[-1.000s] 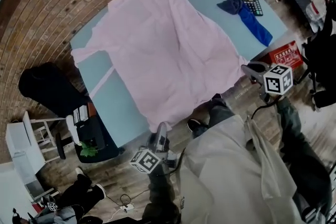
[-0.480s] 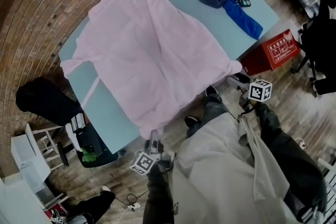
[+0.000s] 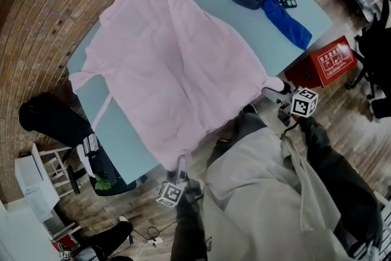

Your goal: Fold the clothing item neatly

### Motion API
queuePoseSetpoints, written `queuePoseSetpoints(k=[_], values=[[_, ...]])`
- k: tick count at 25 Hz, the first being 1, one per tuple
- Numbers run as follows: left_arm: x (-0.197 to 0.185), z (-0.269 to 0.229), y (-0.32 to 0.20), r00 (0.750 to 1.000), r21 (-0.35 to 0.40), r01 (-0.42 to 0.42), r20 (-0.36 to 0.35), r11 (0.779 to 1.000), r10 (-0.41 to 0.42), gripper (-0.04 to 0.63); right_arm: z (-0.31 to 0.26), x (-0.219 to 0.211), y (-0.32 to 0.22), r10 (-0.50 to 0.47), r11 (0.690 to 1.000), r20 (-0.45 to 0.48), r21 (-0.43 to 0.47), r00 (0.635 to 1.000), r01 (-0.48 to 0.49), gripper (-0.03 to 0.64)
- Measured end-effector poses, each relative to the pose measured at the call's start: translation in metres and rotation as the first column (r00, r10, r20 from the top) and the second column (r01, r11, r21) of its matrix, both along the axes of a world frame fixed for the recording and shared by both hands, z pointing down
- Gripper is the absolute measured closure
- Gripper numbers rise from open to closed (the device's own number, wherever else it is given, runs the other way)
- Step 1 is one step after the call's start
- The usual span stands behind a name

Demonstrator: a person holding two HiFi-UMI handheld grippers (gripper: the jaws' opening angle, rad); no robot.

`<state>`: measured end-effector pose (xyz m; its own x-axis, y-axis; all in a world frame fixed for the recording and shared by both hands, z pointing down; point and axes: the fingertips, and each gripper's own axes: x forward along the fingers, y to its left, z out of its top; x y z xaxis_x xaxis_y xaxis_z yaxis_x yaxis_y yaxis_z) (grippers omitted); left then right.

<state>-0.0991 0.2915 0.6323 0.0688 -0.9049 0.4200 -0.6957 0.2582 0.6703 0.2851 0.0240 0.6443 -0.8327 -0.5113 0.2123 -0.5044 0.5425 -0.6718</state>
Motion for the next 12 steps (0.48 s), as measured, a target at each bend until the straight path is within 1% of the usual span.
queuePoseSetpoints(k=[2,4,5,6,8,9,10,12], values=[[0.004,0.008,-0.005,1.000,0.015,-0.012,0.019,1.000,0.011,0.143,-0.002,-0.008,0.002,-0.064,0.998,0.028,0.015,0.998,0.064,0.232],[0.007,0.016,-0.010,0.999,0.033,-0.021,0.033,0.999,0.020,0.136,-0.007,-0.012,0.006,-0.113,0.993,0.064,0.022,0.992,0.112,0.253],[0.008,0.019,-0.013,0.999,0.043,-0.025,0.036,0.999,0.024,0.135,-0.009,-0.014,0.008,-0.131,0.991,0.081,0.022,0.988,0.129,0.278],[0.008,0.021,-0.016,0.999,0.053,-0.028,0.039,0.998,0.026,0.135,-0.011,-0.014,0.009,-0.141,0.990,0.093,0.015,0.986,0.140,0.350],[0.009,0.023,-0.021,0.998,0.061,-0.037,0.046,0.997,0.034,0.137,-0.010,-0.011,0.012,-0.141,0.990,0.075,-0.011,0.987,0.143,0.428],[0.010,0.023,-0.022,0.998,0.054,-0.043,0.053,0.998,0.040,0.176,-0.008,-0.007,0.015,-0.139,0.990,0.040,-0.021,0.989,0.140,0.517],[0.012,0.022,-0.023,0.997,0.040,-0.053,0.065,0.998,0.051,0.307,-0.008,-0.002,0.020,-0.142,0.990,-0.001,-0.026,0.990,0.142,0.607],[0.019,0.015,-0.024,0.991,0.001,-0.084,0.102,0.996,0.083,0.480,-0.019,0.000,0.034,-0.169,0.985,-0.071,-0.036,0.983,0.167,0.607]])
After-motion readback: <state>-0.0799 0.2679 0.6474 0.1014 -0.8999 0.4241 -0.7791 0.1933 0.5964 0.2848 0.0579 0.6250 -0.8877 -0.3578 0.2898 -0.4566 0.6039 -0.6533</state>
